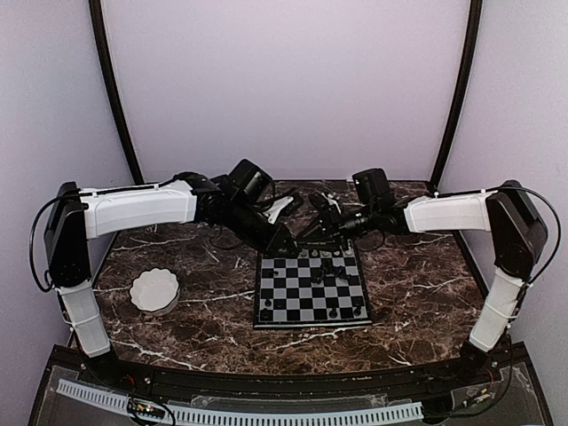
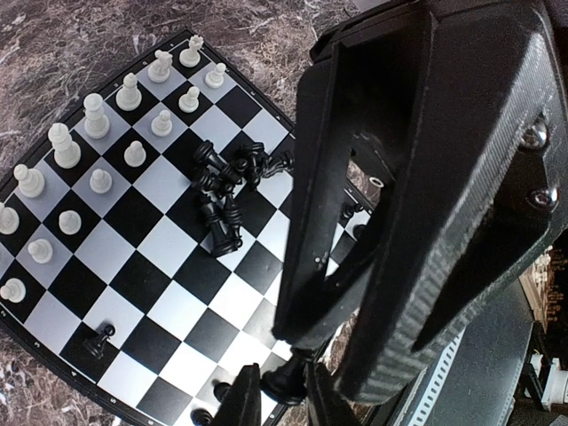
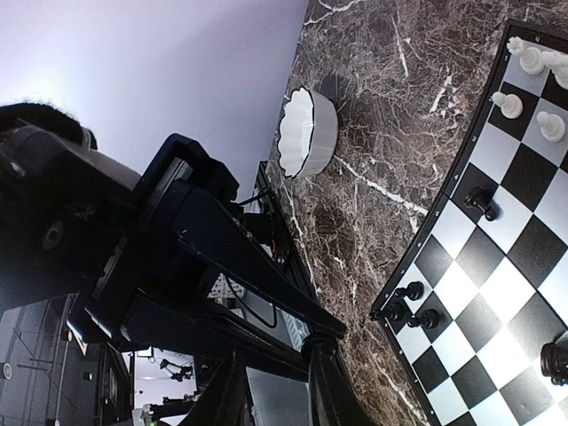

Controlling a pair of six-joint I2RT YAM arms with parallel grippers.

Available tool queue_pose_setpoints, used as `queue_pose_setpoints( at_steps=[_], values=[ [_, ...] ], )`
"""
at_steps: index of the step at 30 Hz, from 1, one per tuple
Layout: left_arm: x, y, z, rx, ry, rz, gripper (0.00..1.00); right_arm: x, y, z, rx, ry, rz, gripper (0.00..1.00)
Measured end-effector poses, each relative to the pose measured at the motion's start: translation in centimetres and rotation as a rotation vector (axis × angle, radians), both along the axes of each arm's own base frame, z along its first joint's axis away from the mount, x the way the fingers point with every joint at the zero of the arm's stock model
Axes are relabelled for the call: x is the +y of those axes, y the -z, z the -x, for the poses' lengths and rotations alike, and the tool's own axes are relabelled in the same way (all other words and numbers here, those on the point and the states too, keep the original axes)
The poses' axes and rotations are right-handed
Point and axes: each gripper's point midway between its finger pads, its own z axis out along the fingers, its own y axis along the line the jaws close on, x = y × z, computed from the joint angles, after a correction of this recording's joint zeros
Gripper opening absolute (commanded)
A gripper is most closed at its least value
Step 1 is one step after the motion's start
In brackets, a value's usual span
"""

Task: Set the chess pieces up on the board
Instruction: Pass from the left arm to the right

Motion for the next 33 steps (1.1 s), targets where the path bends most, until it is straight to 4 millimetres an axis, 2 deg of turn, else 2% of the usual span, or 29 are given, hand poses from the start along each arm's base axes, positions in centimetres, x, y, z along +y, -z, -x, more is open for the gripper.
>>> queue_pose_setpoints(
  at_steps=[22,29,33],
  values=[
    [-0.3,0.1,-0.2,0.000,-0.022,0.015,0.19,-0.6,2.2,0.1,0.030,0.019,0.081,0.28],
    [-0.3,0.3,-0.3,0.000,-0.034,0.027,0.19,-1.1,3.1,0.3,0.065,0.035,0.084,0.25],
    [-0.4,0.4,-0.4,0.001,-0.042,0.036,0.19,-0.9,2.9,0.5,0.082,0.033,0.058,0.23]
  ],
)
